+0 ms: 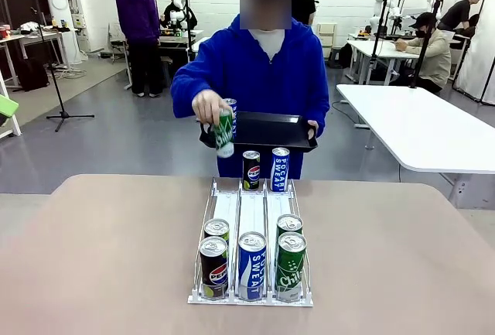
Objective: Retrieve and hand over the desired beverage to the person.
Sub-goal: Pick up another can of the same type that the person held from the Automatic Can Dispenser.
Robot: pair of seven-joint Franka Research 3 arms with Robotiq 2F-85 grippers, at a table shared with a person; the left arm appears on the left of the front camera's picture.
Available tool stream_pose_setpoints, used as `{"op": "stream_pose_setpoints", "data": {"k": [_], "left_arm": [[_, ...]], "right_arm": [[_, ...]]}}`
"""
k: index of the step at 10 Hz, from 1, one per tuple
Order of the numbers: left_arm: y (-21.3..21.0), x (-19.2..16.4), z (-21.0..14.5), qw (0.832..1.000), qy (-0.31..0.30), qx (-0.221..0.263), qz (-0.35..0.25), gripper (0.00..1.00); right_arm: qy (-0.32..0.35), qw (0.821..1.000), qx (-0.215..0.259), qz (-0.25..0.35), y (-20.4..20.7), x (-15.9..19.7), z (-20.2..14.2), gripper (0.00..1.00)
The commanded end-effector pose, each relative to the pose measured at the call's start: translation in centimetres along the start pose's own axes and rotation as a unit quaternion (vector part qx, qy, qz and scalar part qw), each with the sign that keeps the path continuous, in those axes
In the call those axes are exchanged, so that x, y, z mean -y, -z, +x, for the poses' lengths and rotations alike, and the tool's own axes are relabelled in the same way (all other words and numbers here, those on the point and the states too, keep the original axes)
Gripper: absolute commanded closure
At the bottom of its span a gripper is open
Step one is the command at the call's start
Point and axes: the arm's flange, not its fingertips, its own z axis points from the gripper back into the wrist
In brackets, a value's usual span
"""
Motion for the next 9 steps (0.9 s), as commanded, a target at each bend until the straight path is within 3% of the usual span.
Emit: {"op": "stream_pose_setpoints", "data": {"k": [1, 9], "left_arm": [[0.05, -0.11, -0.07, 1.000, 0.008, 0.003, -0.006, 0.00], [0.05, -0.11, -0.07, 1.000, 0.008, 0.003, -0.006, 0.00]], "right_arm": [[-0.004, 1.000, 0.014, 0.011, -0.01, 0.16, 0.36, 0.00], [-0.004, 1.000, 0.014, 0.011, -0.01, 0.16, 0.36, 0.00]]}}
